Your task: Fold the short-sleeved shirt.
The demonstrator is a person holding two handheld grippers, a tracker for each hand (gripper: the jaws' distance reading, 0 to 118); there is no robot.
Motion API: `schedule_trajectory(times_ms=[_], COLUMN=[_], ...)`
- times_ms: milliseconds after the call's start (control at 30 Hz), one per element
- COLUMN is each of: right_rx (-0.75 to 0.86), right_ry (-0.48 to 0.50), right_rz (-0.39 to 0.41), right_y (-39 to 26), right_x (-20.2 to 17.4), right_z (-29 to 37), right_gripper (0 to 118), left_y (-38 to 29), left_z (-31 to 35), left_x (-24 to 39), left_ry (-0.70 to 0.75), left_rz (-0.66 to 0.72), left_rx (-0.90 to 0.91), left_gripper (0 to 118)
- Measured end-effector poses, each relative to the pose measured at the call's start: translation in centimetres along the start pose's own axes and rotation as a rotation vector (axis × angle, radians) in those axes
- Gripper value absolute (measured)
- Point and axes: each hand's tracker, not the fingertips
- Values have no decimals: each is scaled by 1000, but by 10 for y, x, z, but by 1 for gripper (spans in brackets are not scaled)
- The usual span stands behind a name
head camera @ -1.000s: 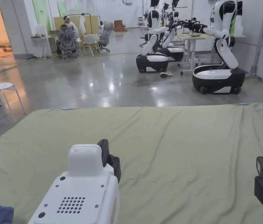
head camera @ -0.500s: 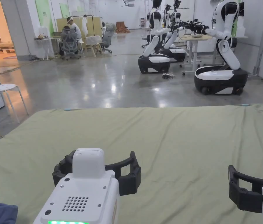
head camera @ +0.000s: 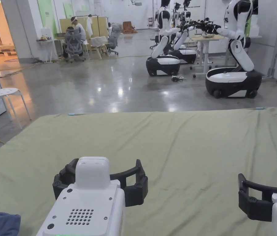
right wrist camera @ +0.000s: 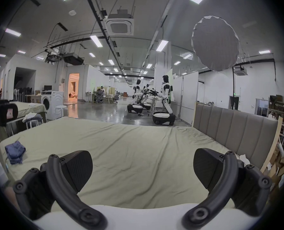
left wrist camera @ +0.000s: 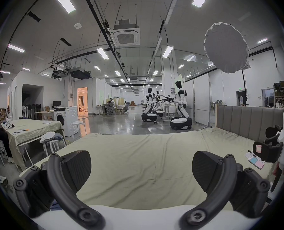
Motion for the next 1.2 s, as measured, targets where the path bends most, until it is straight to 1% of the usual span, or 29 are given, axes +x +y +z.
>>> schedule_trajectory(times_ms=[33,67,133,300,400,500,633,667,767,867,933,1000,1067,1100,1133,1167,1200], right_rx=[4,13,39,27,27,30,14,1,-39,-28,7,42,24,22,24,35,51], right_ry=[8,26,32,69,115,147,171,164,90,31,21,10,-18,-4,-11,-39,-44], right_rz=[22,33,48,-15,-48,-84,-106,-111,-93,-51,-31,-33,-31,-43,-48,-47,-31], right_y=[-1,-2,-3,4,11,18,20,19,18,15,12,10,10,10,10,9,8], right_x=[-1,-3,-8,-14,-15,-16,-17,-17,-21,-26,-27,-27,-27,-24,-24,-24,-24], right_z=[0,2,6,11,22,30,34,33,32,32,34,35,32,32,32,31,31], right_gripper=[118,118,118,118,118,118,118,118,118,118,118,118,118,118,118,118,118], left_y=[0,0,-2,-2,-3,-2,-3,-4,-5,-5,-5,-6,-6,-6,-7,-7,-7], left_z=[0,0,-2,-4,-2,-2,-1,0,1,3,3,2,1,0,0,0,0], left_x=[-1,-1,-3,-5,-7,-6,-7,-7,-7,-7,-8,-9,-10,-11,-12,-13,-14], left_ry=[2,2,-11,-12,-24,-22,-26,-27,-24,-21,-24,-22,-13,-9,-10,-12,-14], left_rz=[3,9,20,31,44,29,49,50,35,35,43,35,26,29,36,43,48], left_rx=[0,1,4,-14,-10,-10,-11,-10,-8,-6,-10,-16,-19,-19,-19,-20,-20], left_gripper=[118,118,118,118,118,118,118,118,118,118,118,118,118,118,118,118,118])
